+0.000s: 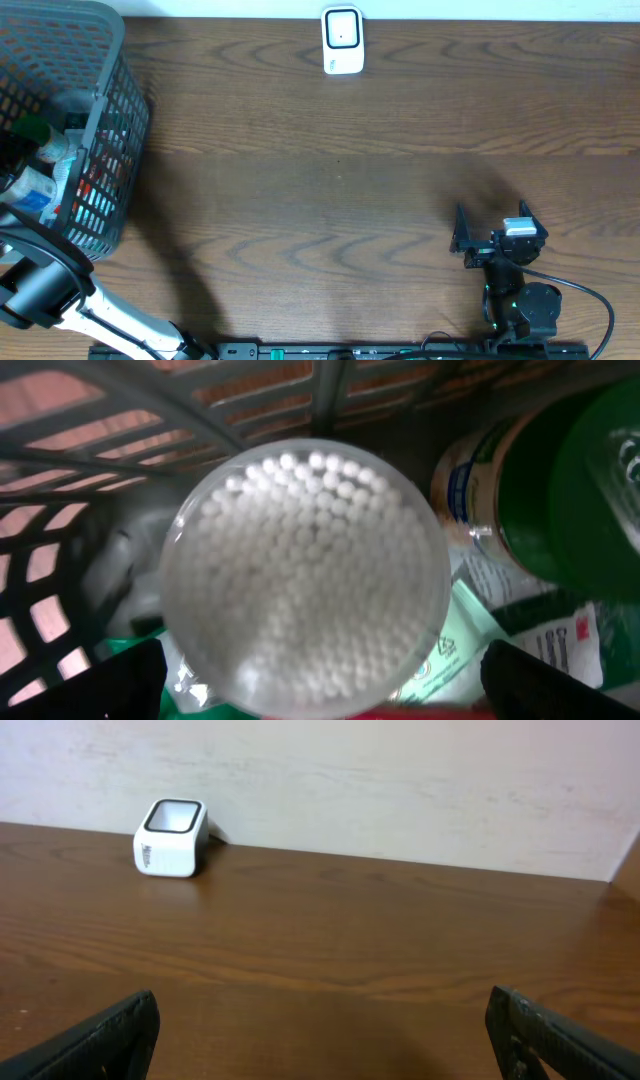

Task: Scan the item barcode
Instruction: 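Lower the left gripper into the basket onto the white round jar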

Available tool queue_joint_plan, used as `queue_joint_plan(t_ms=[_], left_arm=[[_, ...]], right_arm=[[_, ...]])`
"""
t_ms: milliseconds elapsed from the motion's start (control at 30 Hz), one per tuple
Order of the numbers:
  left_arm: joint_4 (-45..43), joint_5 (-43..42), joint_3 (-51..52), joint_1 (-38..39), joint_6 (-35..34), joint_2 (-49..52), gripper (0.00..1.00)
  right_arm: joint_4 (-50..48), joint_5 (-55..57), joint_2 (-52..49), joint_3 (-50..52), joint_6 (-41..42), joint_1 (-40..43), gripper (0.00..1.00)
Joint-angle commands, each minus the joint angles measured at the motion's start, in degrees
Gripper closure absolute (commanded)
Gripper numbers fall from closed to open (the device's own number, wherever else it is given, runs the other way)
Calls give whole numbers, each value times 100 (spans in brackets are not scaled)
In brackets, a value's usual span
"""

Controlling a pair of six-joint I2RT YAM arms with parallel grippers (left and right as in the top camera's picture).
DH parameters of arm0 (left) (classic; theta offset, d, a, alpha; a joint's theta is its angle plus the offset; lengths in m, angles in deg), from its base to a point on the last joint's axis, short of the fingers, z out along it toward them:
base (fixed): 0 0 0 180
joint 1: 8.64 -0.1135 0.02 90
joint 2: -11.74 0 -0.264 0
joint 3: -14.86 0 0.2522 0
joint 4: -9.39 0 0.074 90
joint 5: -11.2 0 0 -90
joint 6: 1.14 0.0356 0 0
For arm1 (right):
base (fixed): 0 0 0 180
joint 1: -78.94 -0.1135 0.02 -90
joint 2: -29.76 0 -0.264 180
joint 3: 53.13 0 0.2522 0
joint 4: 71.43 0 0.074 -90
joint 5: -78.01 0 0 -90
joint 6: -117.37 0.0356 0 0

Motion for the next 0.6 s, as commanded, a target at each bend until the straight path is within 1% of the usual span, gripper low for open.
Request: queue_joint_plan(t_ms=[0,133,300,367,433,467,567], left_arm=[[-240,179,168,-28,-138,55,0],[-531,208,321,-11,-138,55,0],[-636,597,505,74,-146,55,1],[-678,608,553,136,-184,55,8],[-748,610,551,214,-177,26,19],[-780,610,551,258,-177,-13,22],[-857,619,551,393,-177,-168,24]], right_arm=[[15,26,35,7,70,-20,1],[15,26,35,7,68,-20,1],[15,26,35,7,70,-20,1],[15,26,35,7,70,-20,1],[15,26,35,7,70,-20,1],[15,26,35,7,70,-20,1],[15,26,35,7,68,-20,1]])
